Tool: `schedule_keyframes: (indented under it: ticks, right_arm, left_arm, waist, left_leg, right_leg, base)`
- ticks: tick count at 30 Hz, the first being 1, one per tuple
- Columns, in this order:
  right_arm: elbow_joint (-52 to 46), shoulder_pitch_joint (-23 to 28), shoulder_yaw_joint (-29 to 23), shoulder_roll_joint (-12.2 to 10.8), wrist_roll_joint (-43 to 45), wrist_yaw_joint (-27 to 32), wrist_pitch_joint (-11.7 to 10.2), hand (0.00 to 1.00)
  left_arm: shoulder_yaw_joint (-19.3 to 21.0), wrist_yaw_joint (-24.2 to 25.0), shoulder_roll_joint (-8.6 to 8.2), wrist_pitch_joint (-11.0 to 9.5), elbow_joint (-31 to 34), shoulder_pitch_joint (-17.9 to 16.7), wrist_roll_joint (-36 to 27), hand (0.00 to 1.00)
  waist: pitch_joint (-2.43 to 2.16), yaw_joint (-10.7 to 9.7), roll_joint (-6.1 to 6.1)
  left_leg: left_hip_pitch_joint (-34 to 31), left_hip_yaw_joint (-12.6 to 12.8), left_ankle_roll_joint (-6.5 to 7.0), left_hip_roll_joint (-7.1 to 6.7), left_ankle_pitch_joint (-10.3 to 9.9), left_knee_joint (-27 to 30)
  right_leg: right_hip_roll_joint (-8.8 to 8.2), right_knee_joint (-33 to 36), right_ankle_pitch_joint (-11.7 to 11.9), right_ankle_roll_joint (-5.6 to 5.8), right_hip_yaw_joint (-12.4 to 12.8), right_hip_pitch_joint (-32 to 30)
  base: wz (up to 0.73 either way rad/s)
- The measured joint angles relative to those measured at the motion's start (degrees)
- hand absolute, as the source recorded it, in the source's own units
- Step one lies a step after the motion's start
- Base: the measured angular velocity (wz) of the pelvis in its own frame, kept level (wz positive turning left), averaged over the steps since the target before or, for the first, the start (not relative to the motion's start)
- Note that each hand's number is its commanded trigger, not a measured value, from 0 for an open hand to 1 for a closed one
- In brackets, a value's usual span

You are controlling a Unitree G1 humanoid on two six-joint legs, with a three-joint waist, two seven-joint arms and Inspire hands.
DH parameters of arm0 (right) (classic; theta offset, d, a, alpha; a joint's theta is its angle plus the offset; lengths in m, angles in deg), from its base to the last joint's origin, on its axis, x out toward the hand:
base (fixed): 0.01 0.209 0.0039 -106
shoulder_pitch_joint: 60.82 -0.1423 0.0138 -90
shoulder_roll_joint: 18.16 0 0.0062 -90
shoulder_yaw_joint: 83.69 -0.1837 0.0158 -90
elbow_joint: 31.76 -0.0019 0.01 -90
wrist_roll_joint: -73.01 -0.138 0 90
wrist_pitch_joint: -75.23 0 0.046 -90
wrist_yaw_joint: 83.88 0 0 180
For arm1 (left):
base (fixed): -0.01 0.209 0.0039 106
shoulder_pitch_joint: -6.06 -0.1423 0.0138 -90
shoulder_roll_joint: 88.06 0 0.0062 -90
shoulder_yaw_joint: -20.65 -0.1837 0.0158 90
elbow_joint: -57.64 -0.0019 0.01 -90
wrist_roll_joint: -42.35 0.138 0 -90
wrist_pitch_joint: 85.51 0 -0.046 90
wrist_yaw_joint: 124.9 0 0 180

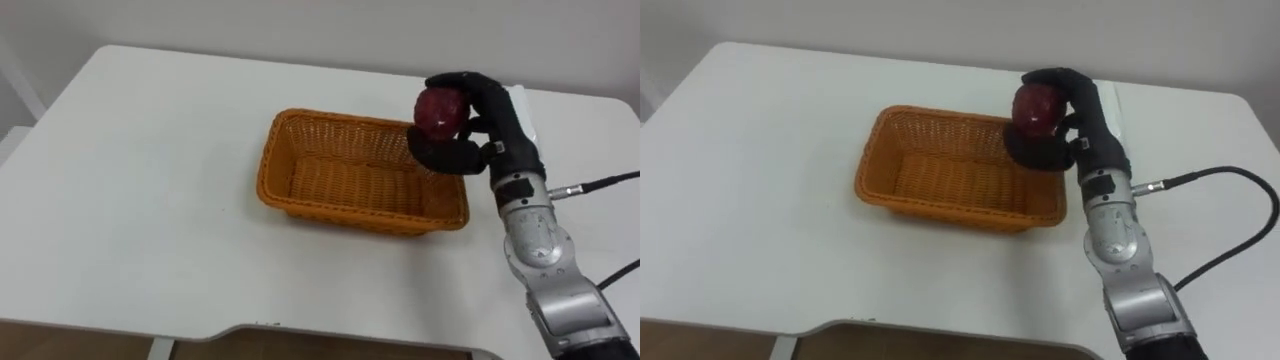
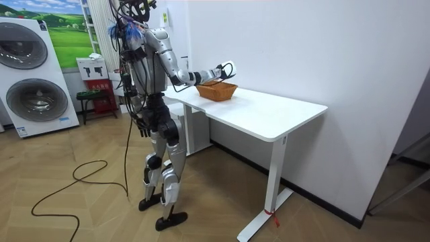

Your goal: Pick and place apple

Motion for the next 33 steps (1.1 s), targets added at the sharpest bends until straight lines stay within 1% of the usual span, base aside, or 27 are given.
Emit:
schedule_keyframes:
  ticks: [2, 7, 10, 15, 19, 20, 25, 27, 30, 33]
  right_arm:
    - [0.0, -0.6, 0.6, 0.0, 0.1, -0.5, 0.6, 0.00]
    - [0.0, -1.6, 1.0, 0.0, 1.3, -1.2, 0.8, 0.00]
    - [0.0, -1.6, 2.3, 0.4, 1.6, -1.4, 1.1, 0.00]
    - [0.0, -1.6, 3.5, 0.4, 1.7, -1.5, 1.2, 0.00]
    - [0.0, -1.6, 3.5, 0.4, 1.7, -1.4, 2.0, 0.00]
    - [0.0, -1.6, 3.5, 0.4, 1.7, -1.3, 2.1, 0.00]
    - [0.0, -1.6, 3.4, 0.6, 1.4, -1.0, 2.1, 0.00]
    - [0.0, -1.6, 2.9, 0.6, 1.2, -1.0, 2.1, 0.00]
    - [-0.3, -1.6, 0.7, 0.6, 1.0, -0.6, 2.0, 0.00]
    - [-2.8, -1.5, -2.2, 0.7, -0.7, 1.6, 1.8, 0.00]
  left_arm:
    - [0.0, 0.2, 0.00, 0.3, 0.0, 0.0, 0.0, 0.00]
    - [-0.1, 0.3, 0.00, 0.4, 0.0, 0.1, 0.0, 0.00]
    - [-0.1, 0.3, 0.00, 0.4, 0.0, 0.4, 0.0, 0.00]
    - [-0.1, 0.3, 0.00, 0.5, 0.0, 0.7, 0.0, 0.00]
    - [-0.1, 0.3, 0.00, 1.0, 0.1, 0.9, 0.0, 0.00]
    - [-0.1, 0.3, 0.00, 1.3, 0.1, 0.9, 0.0, 0.00]
    - [-0.1, 0.6, 0.01, 1.3, 0.1, 1.2, 0.0, 0.00]
    - [-0.1, 0.8, 0.01, 1.3, 0.1, 1.2, 0.0, 0.00]
    - [0.0, 0.8, 0.04, 1.2, 0.1, 0.6, 0.0, 0.00]
    - [0.3, 0.6, 0.06, 1.2, 0.2, -0.6, 0.0, 0.00]
  waist:
    - [0.10, 0.0, 0.11]
    - [0.33, 0.2, 0.47]
    - [0.37, 0.2, 0.53]
    - [0.30, 0.2, 0.48]
    - [0.17, 0.0, 0.30]
    - [0.18, -0.1, 0.30]
    - [0.17, -0.1, 0.32]
    - [0.15, -0.5, 0.30]
    - [0.01, -1.1, 0.43]
    - [-0.11, -2.0, 0.56]
  left_leg:
    - [0.0, 0.0, 0.00, -0.04, 0.0, 0.0]
    - [0.0, 0.1, 0.04, -0.08, 0.0, 0.0]
    - [-0.1, 0.1, 0.03, -0.06, 0.0, 0.0]
    - [-0.1, 0.0, 0.03, -0.08, 0.0, 0.0]
    - [0.1, -0.1, 0.03, -0.08, 0.0, 0.0]
    - [0.2, -0.2, 0.03, -0.08, 0.0, 0.0]
    - [0.3, -0.2, 0.03, -0.09, 0.0, 0.0]
    - [0.2, -0.2, 0.03, -0.12, 0.0, 0.0]
    - [0.1, -0.1, 0.07, -0.16, 0.1, 0.0]
    - [0.2, -0.1, 0.07, -0.11, 0.1, 0.0]
  right_leg:
    - [-0.07, 0.0, 0.0, 0.00, -0.1, 0.0]
    - [-0.08, 0.0, 0.0, 0.01, -0.1, 0.0]
    - [-0.06, 0.0, 0.0, 0.01, -0.1, -0.1]
    - [-0.08, 0.0, 0.0, 0.01, -0.2, -0.1]
    - [-0.07, 0.0, 0.0, 0.01, -0.2, 0.1]
    - [-0.07, 0.0, 0.0, 0.01, -0.2, 0.4]
    - [-0.09, -0.1, 0.0, 0.01, -0.2, 0.5]
    - [-0.14, -0.1, 0.0, 0.01, -0.3, 0.5]
    - [-0.18, -0.1, 0.0, 0.01, -0.3, 0.4]
    - [-0.13, -0.1, 0.0, 0.01, -0.5, 0.4]
  base:
    - [0.00]
    - [0.00]
    - [0.00]
    - [0.00]
    - [0.01]
    - [0.05]
    - [0.01]
    - [0.02]
    - [0.01]
    - [0.00]
